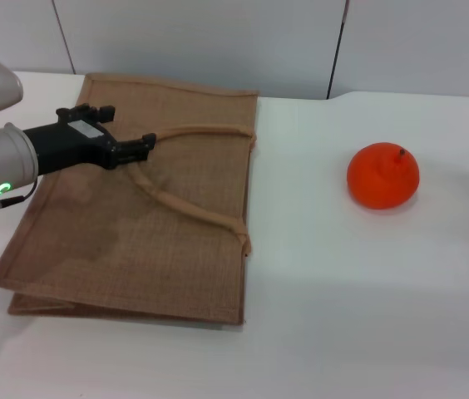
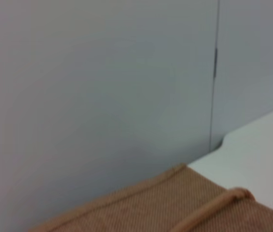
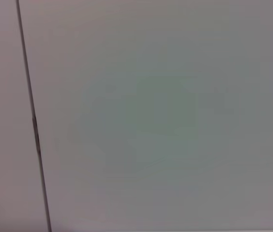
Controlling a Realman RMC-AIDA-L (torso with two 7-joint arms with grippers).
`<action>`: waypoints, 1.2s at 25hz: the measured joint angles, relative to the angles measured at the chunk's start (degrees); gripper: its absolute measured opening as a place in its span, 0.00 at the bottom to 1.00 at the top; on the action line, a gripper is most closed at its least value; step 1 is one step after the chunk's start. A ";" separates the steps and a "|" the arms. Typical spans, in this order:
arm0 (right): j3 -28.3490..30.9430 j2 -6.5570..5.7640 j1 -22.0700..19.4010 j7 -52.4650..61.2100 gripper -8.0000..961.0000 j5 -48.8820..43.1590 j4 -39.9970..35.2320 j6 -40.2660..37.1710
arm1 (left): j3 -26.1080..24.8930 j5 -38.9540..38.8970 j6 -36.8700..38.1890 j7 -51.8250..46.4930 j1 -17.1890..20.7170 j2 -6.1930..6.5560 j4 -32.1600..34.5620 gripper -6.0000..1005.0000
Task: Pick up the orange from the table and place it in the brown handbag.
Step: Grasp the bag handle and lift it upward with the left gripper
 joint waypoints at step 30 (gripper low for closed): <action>-0.23 0.27 0.05 0.10 0.90 -0.60 -0.62 2.45 | -2.80 7.56 3.86 -3.77 -1.31 -0.22 0.14 0.82</action>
